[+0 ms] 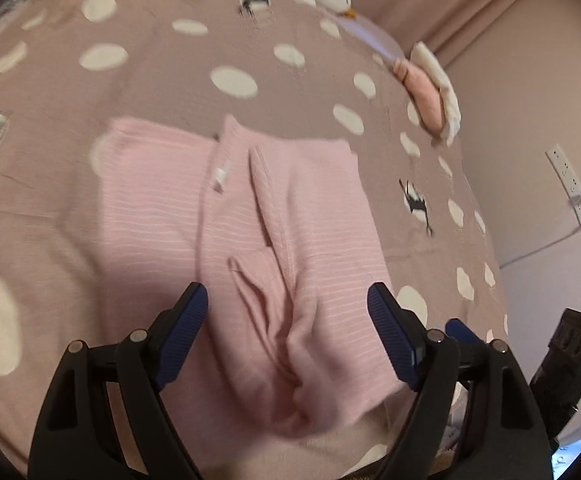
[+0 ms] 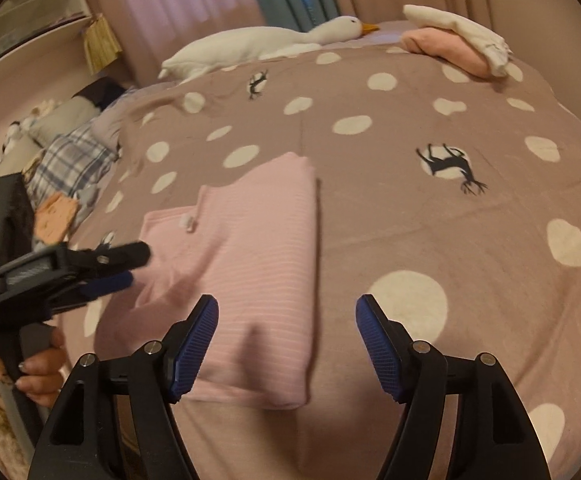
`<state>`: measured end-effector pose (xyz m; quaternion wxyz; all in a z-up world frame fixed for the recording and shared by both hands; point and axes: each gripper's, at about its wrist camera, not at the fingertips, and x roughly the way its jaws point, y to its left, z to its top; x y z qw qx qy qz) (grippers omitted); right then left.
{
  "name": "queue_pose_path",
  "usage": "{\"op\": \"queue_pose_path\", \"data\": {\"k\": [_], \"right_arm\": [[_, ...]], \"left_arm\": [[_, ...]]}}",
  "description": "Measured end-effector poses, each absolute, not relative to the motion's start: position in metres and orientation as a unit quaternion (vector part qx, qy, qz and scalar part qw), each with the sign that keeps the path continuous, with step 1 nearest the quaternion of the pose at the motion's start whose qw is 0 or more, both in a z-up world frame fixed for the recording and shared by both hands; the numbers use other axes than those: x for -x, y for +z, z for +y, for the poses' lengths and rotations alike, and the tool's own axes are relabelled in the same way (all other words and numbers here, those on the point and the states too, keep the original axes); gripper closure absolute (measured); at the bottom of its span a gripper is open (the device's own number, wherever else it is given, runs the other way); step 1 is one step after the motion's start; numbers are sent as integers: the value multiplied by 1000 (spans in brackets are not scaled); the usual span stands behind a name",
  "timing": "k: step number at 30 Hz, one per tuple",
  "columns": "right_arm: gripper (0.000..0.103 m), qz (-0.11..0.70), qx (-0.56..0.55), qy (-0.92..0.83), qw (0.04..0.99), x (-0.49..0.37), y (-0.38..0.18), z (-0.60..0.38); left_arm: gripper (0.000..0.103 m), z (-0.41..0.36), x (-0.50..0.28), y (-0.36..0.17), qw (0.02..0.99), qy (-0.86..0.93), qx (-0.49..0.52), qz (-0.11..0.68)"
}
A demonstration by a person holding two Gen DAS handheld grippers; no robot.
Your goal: Fold small clothes
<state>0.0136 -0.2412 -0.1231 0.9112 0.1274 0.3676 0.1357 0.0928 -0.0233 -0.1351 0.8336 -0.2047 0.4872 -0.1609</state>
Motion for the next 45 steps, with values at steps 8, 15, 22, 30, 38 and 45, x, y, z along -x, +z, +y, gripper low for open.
{"op": "queue_pose_path", "data": {"k": [8,15,22,30,38,45], "right_arm": [[32,375,-139,127,908,-11,-130,-251],[32,385,-149,129,902,-13,-137,-253],[32,384,-148,134,901,-12,-136,-253],[32,388,-143,142,899,-13,-140,-250],[32,387,-156,145,897,-14,-142,-257],[32,395,-153,139,895,-16,-146,-257]], "left_arm": [[50,-33,-110,-158,826,-142,191,511],[94,-32,-106,-156,824,-161,210,501],[88,-30,-93,-124,846,-175,177,472],[47,-2,-103,-151,836,-117,197,498],[27,-16,-116,-160,811,-172,227,511],[28,-25,-114,-158,778,-248,290,500]]}}
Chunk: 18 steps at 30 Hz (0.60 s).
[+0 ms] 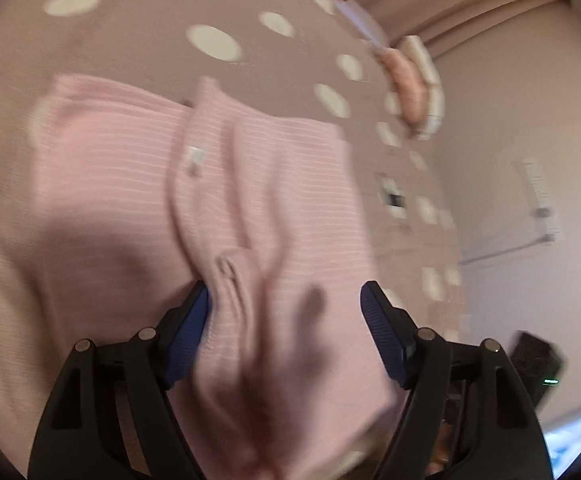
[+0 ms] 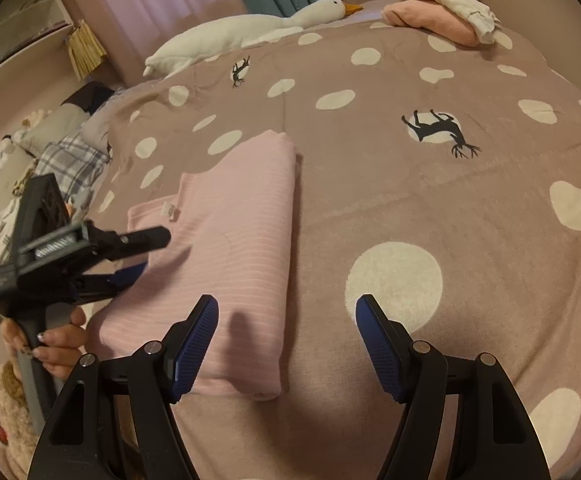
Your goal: Fold small clothes
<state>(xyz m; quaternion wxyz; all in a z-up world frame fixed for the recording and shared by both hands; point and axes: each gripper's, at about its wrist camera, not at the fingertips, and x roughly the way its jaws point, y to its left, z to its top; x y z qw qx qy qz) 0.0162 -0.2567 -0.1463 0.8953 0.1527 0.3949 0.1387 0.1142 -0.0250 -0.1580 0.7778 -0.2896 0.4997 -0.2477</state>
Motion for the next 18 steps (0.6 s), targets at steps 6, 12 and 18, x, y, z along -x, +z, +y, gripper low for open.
{"op": "queue_pose_path", "data": {"k": [6,12,18], "right_arm": [[32,402,-142,139,894,-16,-148,-251],[32,406,-141,136,893,-18,-149,-250],[32,412,-138,132,891,-18,-151,-248]], "left_arm": [[31,-21,-117,-160,759,-258,338,493],[52,-24,-118,-161,770,-227,322,501],[88,-48,-110,-153,825,-145,197,510]]}}
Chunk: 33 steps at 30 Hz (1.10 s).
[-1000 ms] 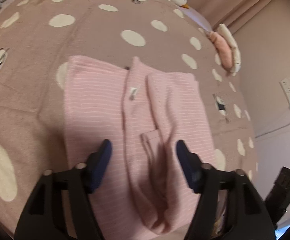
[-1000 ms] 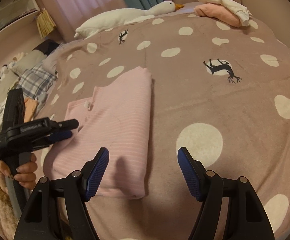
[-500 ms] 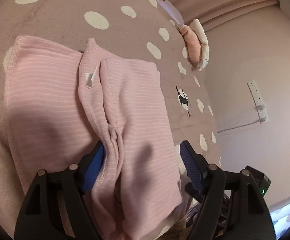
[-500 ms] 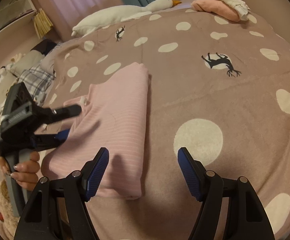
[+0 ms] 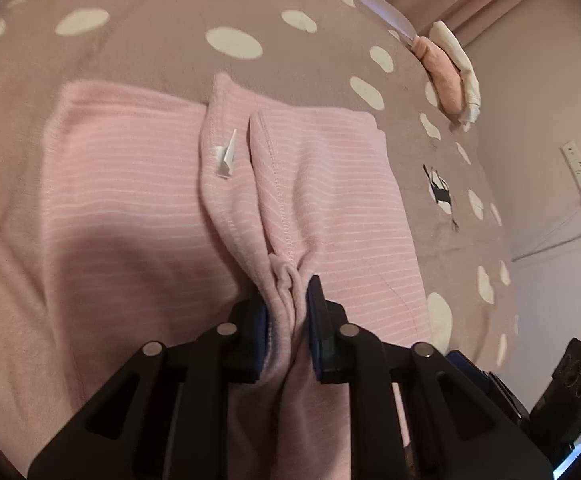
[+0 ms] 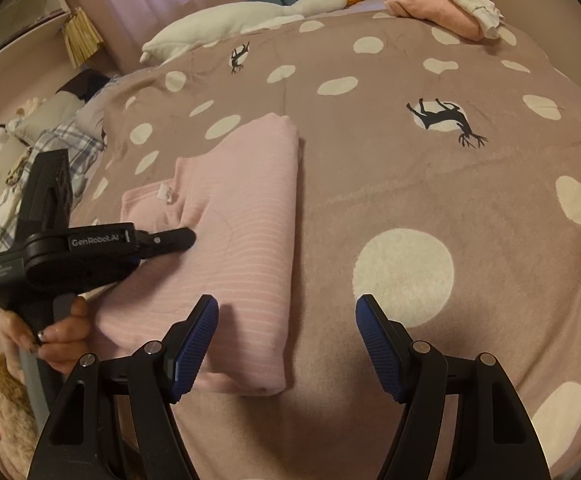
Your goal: Fold small clothes
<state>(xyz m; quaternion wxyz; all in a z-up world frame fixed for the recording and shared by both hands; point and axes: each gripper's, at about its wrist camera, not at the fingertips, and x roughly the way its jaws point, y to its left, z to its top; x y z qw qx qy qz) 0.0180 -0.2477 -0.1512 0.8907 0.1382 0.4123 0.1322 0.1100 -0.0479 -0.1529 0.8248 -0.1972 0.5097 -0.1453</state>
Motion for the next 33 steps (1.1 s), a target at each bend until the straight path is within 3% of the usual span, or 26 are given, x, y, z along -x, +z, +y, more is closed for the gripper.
{"op": "queue_pose_path", "data": {"k": [12,22,33], "right_arm": [[32,389,-122,137,903,-11,-137,-246],[32,422,-97,156,888,-22,-152,-218],[32,422,-91,153,889,-22,-150,-216]], "left_arm": [[88,9,-66,-95,887,-92,165,422],[86,23,-72,-150,870,-30,148,469],[82,30,-62,-139,871,-37,156,464]]}}
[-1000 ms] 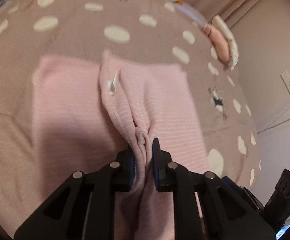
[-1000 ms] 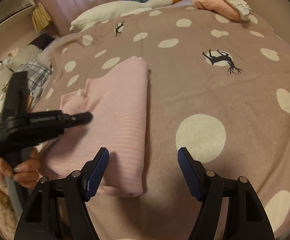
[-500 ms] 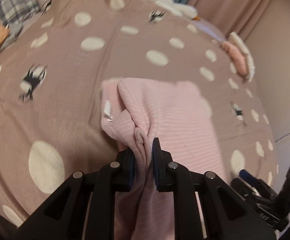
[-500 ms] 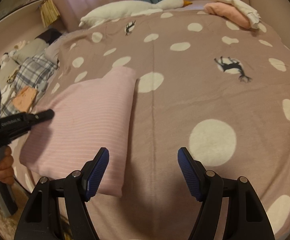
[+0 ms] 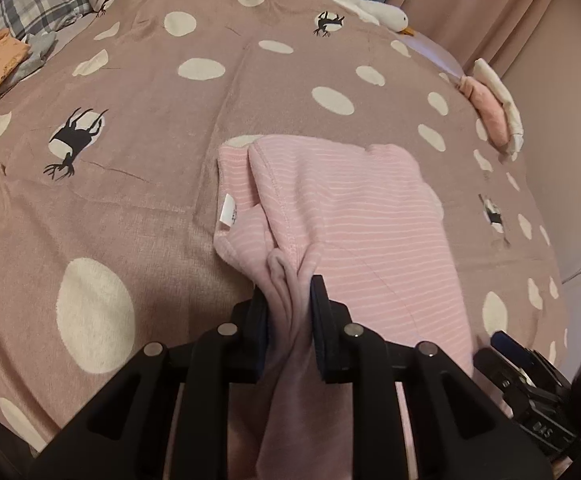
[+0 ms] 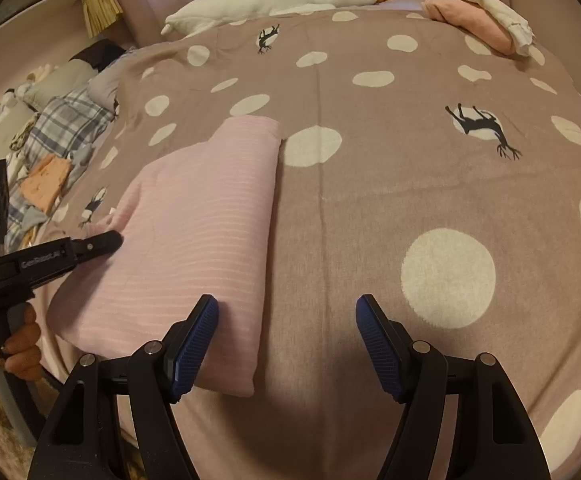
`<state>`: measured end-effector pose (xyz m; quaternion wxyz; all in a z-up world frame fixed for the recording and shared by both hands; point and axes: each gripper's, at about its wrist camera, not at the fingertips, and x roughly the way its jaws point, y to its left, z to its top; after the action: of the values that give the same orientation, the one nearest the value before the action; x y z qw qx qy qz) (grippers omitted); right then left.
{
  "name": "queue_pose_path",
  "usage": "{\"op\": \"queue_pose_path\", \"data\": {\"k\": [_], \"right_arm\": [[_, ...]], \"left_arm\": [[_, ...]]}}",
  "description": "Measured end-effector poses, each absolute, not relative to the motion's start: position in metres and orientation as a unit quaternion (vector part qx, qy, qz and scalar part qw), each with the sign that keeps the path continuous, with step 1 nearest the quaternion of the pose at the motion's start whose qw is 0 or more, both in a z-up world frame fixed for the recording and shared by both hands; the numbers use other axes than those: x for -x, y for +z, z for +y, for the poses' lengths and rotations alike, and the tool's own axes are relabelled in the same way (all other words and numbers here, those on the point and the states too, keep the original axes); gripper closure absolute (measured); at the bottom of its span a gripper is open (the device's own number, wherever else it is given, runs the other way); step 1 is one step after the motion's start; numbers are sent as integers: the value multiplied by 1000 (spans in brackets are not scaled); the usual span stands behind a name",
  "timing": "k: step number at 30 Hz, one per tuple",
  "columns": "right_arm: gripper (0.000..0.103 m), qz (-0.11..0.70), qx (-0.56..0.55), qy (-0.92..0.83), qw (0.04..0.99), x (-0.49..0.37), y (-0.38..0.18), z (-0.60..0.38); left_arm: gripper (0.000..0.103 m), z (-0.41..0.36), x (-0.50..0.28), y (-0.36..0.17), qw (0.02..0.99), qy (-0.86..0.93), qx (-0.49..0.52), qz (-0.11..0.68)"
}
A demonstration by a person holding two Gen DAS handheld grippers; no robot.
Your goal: Fold small clothes
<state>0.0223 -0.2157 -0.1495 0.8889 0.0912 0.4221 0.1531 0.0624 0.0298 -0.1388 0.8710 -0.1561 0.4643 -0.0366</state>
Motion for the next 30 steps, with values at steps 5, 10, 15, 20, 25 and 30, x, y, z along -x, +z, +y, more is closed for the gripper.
{"op": "queue_pose_path", "data": {"k": [5,10,15,20,25,30], "right_arm": [[32,412,-106,176,888,-32,-140,-214],[25,418,-104,201,880,-52,-140,-198],[24,457,-121,226,852,-79,-157,-177],[24,465,-133,235,843,-90,-171,-165],[58,460,-131,228,848,-89,-166,-165],[70,438,-138,231,858,-82,-150,-176]], "left_arm": [[40,41,-53,-126,877,-26,169,448],[31,47,-57,-139,867,-29,182,464],[30,48,-67,-167,832,-79,227,499],[48,49,-72,-175,825,-106,259,491],[77,38,-68,-166,825,-120,268,483],[79,16,-57,-135,857,-116,222,451]]}}
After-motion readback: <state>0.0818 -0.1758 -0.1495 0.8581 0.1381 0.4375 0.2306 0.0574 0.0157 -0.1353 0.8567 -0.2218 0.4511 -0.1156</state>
